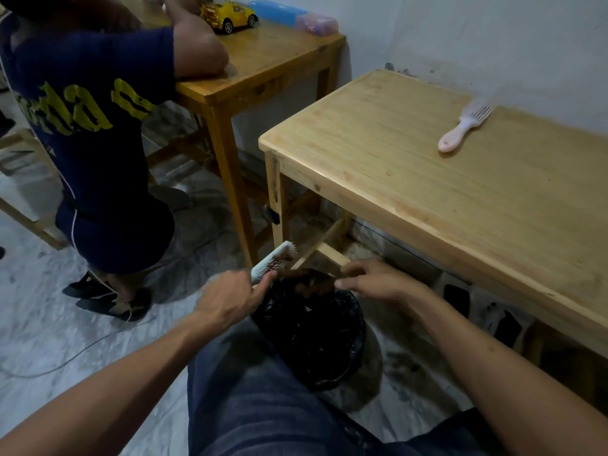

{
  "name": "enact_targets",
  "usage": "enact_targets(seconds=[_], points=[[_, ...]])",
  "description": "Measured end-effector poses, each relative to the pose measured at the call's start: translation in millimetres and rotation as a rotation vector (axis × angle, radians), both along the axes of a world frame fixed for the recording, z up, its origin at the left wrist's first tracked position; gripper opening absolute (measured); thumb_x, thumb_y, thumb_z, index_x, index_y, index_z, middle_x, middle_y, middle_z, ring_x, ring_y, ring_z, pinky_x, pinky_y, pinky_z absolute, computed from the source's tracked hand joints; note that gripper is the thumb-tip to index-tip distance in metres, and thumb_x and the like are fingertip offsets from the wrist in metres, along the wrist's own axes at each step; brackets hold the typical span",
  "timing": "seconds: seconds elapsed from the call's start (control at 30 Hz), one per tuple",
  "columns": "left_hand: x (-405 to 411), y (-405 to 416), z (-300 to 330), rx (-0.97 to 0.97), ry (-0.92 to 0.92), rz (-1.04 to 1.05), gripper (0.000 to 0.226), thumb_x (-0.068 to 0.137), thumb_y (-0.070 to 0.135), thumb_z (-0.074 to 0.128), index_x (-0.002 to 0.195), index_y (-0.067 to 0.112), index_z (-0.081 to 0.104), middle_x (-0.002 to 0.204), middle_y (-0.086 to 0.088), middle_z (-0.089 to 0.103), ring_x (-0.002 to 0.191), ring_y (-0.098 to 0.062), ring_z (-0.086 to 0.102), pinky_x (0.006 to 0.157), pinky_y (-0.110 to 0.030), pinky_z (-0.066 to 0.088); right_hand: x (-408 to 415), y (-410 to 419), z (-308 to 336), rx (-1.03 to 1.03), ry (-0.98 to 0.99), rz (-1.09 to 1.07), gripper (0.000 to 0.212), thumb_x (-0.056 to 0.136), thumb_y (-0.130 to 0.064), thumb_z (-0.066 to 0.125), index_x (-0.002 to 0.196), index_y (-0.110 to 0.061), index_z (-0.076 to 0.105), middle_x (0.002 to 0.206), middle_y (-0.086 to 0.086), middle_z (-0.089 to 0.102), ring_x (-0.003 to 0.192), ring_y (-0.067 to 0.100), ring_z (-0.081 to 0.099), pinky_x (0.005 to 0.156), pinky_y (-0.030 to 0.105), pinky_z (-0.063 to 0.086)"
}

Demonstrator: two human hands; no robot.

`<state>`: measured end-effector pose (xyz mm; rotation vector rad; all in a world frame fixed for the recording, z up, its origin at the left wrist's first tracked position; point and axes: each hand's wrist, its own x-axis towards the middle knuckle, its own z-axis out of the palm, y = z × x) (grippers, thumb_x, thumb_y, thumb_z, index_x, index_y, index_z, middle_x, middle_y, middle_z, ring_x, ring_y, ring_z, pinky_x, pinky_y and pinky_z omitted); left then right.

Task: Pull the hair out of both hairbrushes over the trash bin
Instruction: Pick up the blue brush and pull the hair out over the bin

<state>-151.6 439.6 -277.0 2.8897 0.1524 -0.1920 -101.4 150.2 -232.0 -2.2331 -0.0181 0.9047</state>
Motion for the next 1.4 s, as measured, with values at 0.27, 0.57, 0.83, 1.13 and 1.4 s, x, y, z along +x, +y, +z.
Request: enact_targets(seconds=[0.27, 0.57, 0.83, 1.13, 1.4], points=[[-0.5, -20.5, 10.0, -0.055, -0.080, -0.145, 0.084, 0.083, 0.088, 0.018, 0.096, 0.018, 0.062, 0.076, -0.007, 0.069, 0.065, -0.025, 0.067, 0.063, -0.045, 0.059, -13.9, 40.5, -15.0, 0.316, 0.025, -0.035, 0.039, 0.091, -0.027, 0.075, 0.128, -0.020, 0.066, 0.104, 0.000, 0.074, 0.089, 0.013, 0.071, 0.069, 0.022, 0.058], [5.7, 0.5, 6.1, -0.127, -0.011, 0.106, 0.078, 0.090, 0.079, 0.027, 0.087, 0.011, 0.064, 0.069, -0.005, 0.064, 0.058, -0.021, 0.062, 0.053, -0.035, 0.051, -6.9, 5.4, -23.8, 0.198, -0.123, -0.178, 0.009, 0.091, -0.025, 0.075, 0.090, -0.025, 0.084, 0.084, -0.002, 0.082, 0.070, 0.006, 0.069, 0.062, 0.022, 0.050], [1.0, -25.0, 12.0, -0.224, 0.047, -0.027, 0.074, 0.095, 0.074, 0.024, 0.083, 0.014, 0.066, 0.066, 0.000, 0.062, 0.056, -0.013, 0.058, 0.049, -0.027, 0.036, -8.7, 7.3, -23.0, 0.229, 0.007, -0.104, 0.061, 0.090, -0.014, 0.074, 0.146, -0.027, 0.053, 0.127, -0.001, 0.060, 0.089, 0.014, 0.069, 0.065, 0.023, 0.056], [1.2, -46.1, 29.0, -0.511, 0.076, -0.109, 0.036, 0.103, 0.026, 0.028, 0.072, 0.016, 0.042, 0.067, -0.003, 0.050, 0.062, -0.022, 0.046, 0.056, -0.033, 0.035, -16.7, 42.6, -18.8, 0.405, 0.043, -0.068, 0.029, 0.090, -0.028, 0.077, 0.116, -0.023, 0.068, 0.108, 0.004, 0.076, 0.088, 0.016, 0.070, 0.076, 0.032, 0.057], [4.8, -24.8, 28.0, -0.587, 0.126, 0.050, 0.041, 0.086, 0.036, 0.033, 0.085, 0.005, 0.060, 0.070, -0.010, 0.057, 0.059, -0.025, 0.051, 0.055, -0.047, 0.045, -12.9, 39.8, -19.4, 0.350, -0.115, -0.129, 0.009, 0.093, -0.025, 0.074, 0.086, -0.028, 0.077, 0.054, -0.017, 0.069, 0.051, -0.007, 0.059, 0.055, 0.014, 0.046]])
